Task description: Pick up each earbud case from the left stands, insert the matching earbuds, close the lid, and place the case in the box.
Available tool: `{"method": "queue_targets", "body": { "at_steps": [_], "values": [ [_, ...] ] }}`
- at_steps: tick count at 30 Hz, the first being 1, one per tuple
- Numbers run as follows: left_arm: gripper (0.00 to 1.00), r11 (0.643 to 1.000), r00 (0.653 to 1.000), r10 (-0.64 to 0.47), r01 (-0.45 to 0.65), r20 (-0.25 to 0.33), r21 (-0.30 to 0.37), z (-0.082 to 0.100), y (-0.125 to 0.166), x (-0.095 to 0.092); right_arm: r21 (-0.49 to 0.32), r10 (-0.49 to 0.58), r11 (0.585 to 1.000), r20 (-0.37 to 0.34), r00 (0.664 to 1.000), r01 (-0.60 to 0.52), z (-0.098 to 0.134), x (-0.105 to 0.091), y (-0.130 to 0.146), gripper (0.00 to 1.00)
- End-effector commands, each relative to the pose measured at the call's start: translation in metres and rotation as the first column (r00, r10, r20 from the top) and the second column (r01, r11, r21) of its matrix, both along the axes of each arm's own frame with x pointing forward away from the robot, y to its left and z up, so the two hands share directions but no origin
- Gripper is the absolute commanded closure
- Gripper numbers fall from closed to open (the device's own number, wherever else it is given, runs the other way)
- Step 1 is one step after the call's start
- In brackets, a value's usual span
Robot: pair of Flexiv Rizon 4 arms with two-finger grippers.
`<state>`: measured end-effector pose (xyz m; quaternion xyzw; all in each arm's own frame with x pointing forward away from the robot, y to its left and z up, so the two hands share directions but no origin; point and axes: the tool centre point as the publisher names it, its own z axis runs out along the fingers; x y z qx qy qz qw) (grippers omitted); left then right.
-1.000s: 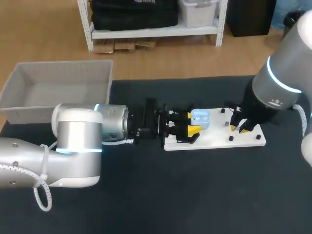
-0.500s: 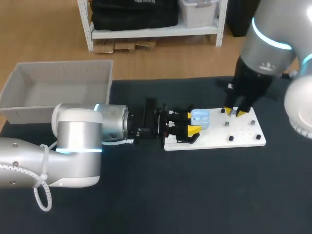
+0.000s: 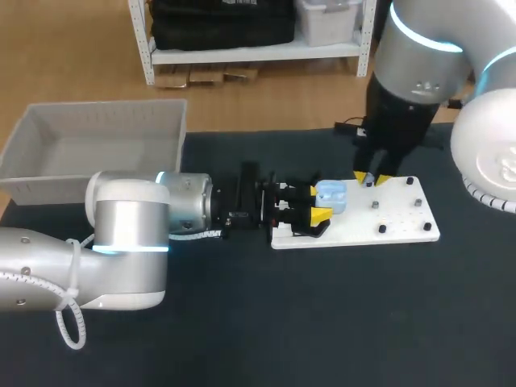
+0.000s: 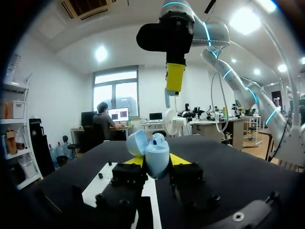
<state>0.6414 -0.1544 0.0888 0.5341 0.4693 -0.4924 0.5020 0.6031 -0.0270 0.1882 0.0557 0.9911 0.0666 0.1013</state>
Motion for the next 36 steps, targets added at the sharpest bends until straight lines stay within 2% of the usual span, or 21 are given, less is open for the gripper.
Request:
{"method": "queue_targets", "body": {
  "at_steps": [1,12,14,17,24,29,36],
  "values": [
    [1.0,1.0,1.0,0.004,-0.004,0.002,0.0,0.0,-0.001,0.0,0.009,0.005,1.0,0.024,1.0,-0.005,-0.004,-0.003,-0.001,1.0],
    [1.0,1.0,1.0,0.004,-0.004,0.002,0.0,0.0,-0.001,0.0,0.009,0.005,1.0,0.024,1.0,-0.005,-0.004,-0.003,-0.001,1.0],
    [1.0,1.0,1.0,0.004,-0.004,0.002,0.0,0.0,-0.001,0.0,0.054,0.05,0.997,0.006,0.999,-0.05,0.001,-0.004,0.0,1.0],
    [1.0,1.0,1.0,0.004,-0.004,0.002,0.0,0.0,-0.001,0.0,0.053,0.102,0.993,0.009,0.995,-0.102,0.006,-0.005,0.003,1.0],
    [1.0,1.0,1.0,0.004,-0.004,0.002,0.0,0.0,-0.001,0.0,-0.013,0.287,0.958,-0.038,0.957,-0.288,0.009,-0.006,0.021,1.0],
    [1.0,1.0,1.0,0.004,-0.004,0.002,0.0,0.0,-0.001,0.0,-0.03,0.336,0.941,-0.05,0.941,-0.337,0.008,-0.002,0.03,1.0],
    [1.0,1.0,1.0,0.004,-0.004,0.002,0.0,0.0,-0.001,0.0,-0.034,0.358,0.933,-0.031,0.933,-0.359,0.003,-0.001,0.039,1.0]
  ]
}}
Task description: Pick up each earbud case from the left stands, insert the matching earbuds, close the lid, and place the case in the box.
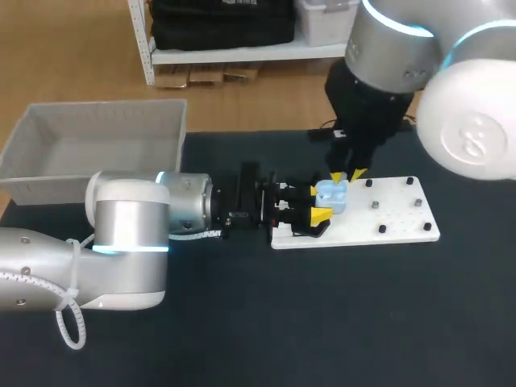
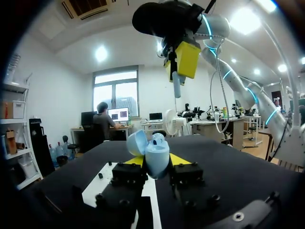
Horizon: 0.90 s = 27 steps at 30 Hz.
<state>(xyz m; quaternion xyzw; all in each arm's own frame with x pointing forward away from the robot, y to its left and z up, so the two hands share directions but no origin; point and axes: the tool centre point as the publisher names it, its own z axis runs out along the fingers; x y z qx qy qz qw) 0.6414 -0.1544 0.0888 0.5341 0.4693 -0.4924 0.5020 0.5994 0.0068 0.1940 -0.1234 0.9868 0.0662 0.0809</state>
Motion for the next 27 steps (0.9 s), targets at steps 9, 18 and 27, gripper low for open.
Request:
{"method": "queue_targets", "body": {
  "at_steps": [9,18,27],
  "values": [
    [1.0,1.0,1.0,0.004,-0.004,0.002,0.0,0.0,-0.001,0.0,-0.016,0.034,0.999,0.026,0.999,-0.034,-0.007,0.009,0.013,1.0],
    [1.0,1.0,1.0,0.004,-0.004,0.002,0.0,0.0,-0.001,0.0,-0.005,0.034,0.999,0.049,0.998,-0.033,-0.008,0.014,0.016,1.0],
    [1.0,1.0,1.0,0.004,-0.004,0.002,0.0,0.0,-0.001,0.0,-0.007,0.042,0.999,0.088,0.995,-0.042,-0.012,0.018,0.019,1.0]
  ]
}}
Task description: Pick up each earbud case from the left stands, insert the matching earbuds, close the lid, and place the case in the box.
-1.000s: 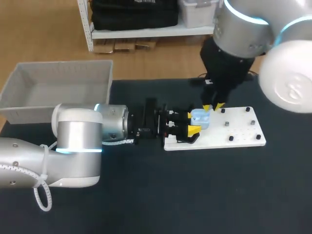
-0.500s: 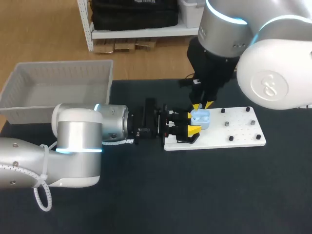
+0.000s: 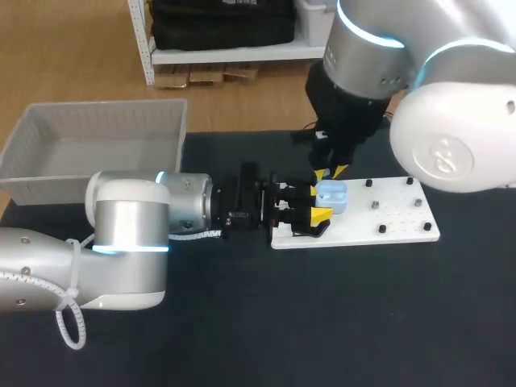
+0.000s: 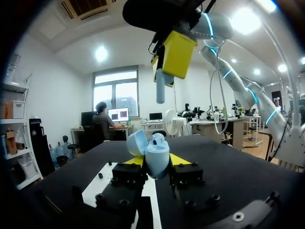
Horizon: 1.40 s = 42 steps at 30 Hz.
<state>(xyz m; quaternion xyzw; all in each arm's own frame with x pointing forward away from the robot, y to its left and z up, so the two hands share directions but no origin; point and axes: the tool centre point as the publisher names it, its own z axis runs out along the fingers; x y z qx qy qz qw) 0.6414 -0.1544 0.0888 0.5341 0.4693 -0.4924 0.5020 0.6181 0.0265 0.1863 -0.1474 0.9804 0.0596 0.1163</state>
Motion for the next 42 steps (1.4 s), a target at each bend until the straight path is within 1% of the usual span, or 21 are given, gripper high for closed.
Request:
{"method": "queue_targets", "body": {
  "at_steps": [1,4,6,11,22,30,42],
  "values": [
    [1.0,1.0,1.0,0.004,-0.004,0.002,0.001,-0.0004,-0.0009,-0.0005,0.001,-0.001,1.0,0.013,1.0,0.001,-0.0051,0.0001,-0.0008,1.0],
    [1.0,1.0,1.0,0.004,-0.004,0.002,0.001,-0.0004,-0.0009,-0.0005,-0.006,0.0,1.0,0.016,1.0,0.0,-0.0061,0.0007,-0.001,1.0],
    [1.0,1.0,1.0,0.004,-0.004,0.002,0.001,-0.0004,-0.0009,-0.0005,-0.025,0.004,1.0,0.025,1.0,-0.003,-0.0066,-0.0003,-0.0005,1.0],
    [1.0,1.0,1.0,0.004,-0.004,0.002,0.001,-0.0004,-0.0009,-0.0005,-0.034,0.009,0.999,0.027,1.0,-0.009,-0.0071,-0.0008,0.0004,1.0],
    [1.0,1.0,1.0,0.004,-0.004,0.002,0.001,-0.0004,-0.0009,-0.0005,-0.037,0.017,0.999,0.053,0.998,-0.015,-0.0093,0.0005,0.0018,1.0],
    [1.0,1.0,1.0,0.004,-0.004,0.002,0.001,-0.0004,-0.0009,-0.0005,-0.021,0.015,1.0,0.068,0.998,-0.013,-0.0105,0.0002,-0.0006,1.0],
    [1.0,1.0,1.0,0.004,-0.004,0.002,0.001,-0.0004,-0.0009,-0.0005,-0.018,0.008,1.0,0.067,0.998,-0.007,-0.015,0.0005,-0.0034,1.0]
  ]
}}
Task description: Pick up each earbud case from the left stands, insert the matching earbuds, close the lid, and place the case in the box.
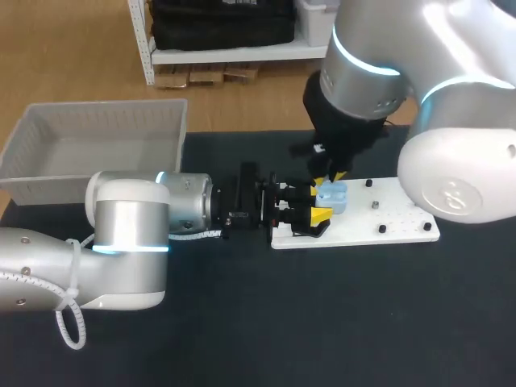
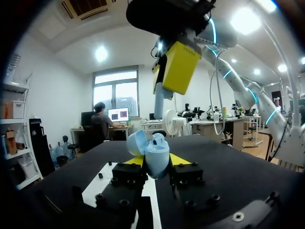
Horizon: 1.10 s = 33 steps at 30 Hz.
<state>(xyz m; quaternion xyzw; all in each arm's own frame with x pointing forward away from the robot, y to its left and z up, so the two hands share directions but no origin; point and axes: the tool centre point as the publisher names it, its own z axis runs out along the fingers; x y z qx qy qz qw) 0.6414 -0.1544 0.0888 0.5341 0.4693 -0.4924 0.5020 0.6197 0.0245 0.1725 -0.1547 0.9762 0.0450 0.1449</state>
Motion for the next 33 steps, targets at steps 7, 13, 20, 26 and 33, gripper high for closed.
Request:
{"method": "queue_targets", "body": {
  "at_steps": [7,13,20,26,33],
  "values": [
    [1.0,1.0,1.0,0.004,-0.004,0.002,0.001,0.0,-0.001,0.0,0.001,-0.001,1.0,0.001,1.0,0.001,-0.005,0.0,-0.002,1.0],
    [1.0,1.0,1.0,0.004,-0.004,0.002,0.001,0.0,-0.001,0.0,-0.001,-0.002,1.0,-0.004,1.0,0.002,-0.008,0.001,-0.002,1.0],
    [1.0,1.0,1.0,0.004,-0.004,0.002,0.001,0.0,-0.001,0.0,0.002,-0.007,1.0,-0.008,1.0,0.007,-0.011,0.002,-0.003,1.0],
    [1.0,1.0,1.0,0.004,-0.004,0.002,0.001,0.0,-0.001,0.0,0.002,-0.011,1.0,-0.012,1.0,0.011,-0.014,0.002,-0.004,1.0],
    [1.0,1.0,1.0,0.004,-0.004,0.002,0.001,0.0,-0.001,0.0,0.0,-0.013,1.0,-0.012,1.0,0.013,-0.016,0.004,-0.004,1.0]
  ]
}}
